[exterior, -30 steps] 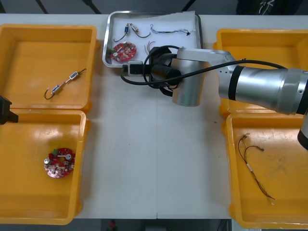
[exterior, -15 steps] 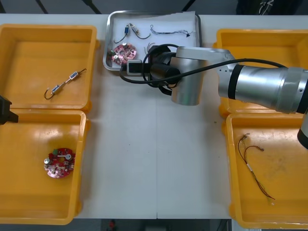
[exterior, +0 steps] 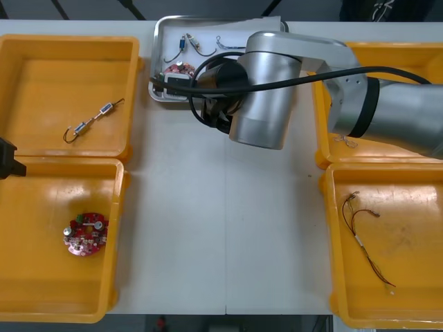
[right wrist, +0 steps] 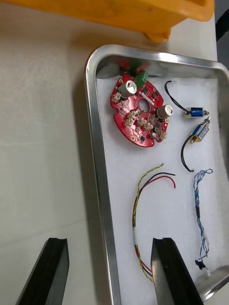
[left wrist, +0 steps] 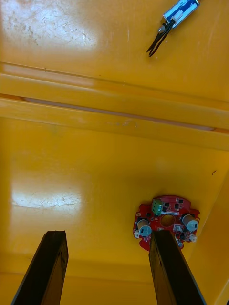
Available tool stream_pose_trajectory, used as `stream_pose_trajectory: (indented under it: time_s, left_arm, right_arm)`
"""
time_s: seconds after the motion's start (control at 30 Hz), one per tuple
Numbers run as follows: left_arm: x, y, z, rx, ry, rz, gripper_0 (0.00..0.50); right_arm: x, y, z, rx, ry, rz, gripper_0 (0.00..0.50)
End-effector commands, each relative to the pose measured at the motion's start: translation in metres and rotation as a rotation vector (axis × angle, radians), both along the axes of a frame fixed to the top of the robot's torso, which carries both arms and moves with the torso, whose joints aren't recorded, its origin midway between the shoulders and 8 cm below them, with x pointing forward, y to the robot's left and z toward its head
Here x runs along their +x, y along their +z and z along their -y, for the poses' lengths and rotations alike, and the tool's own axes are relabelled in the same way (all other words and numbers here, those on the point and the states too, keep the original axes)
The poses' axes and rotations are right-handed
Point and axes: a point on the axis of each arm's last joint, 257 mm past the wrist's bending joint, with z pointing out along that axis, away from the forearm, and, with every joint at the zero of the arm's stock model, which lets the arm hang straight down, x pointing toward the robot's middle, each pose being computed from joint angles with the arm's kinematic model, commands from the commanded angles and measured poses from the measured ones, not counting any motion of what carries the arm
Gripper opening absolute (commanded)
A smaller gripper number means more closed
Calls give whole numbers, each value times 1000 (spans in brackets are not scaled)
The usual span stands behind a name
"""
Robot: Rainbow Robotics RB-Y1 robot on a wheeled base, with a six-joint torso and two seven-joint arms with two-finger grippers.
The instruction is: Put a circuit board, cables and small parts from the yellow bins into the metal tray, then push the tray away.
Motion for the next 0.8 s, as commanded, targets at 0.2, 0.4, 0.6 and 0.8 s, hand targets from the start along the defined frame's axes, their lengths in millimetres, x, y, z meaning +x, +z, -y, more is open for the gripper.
stream_pose_trajectory:
  time_s: [0.2, 0.4, 0.6, 0.8]
  left_arm:
    - [-2, 4, -13, 67, -35, -3, 500]
    - [-2, 4, -13, 67, -35, -3, 500]
    - [-2, 4, -13, 67, -35, -3, 500]
    - [-2, 4, -13, 67, -35, -3, 500]
  right_arm:
    - [-46, 31, 51, 181, -142, -147, 500]
    - [-76, 30, 98, 307, -279, -270, 500]
    - [-104, 29, 166, 443, -476, -386, 500]
    - [-122, 33, 220, 552, -636, -454, 500]
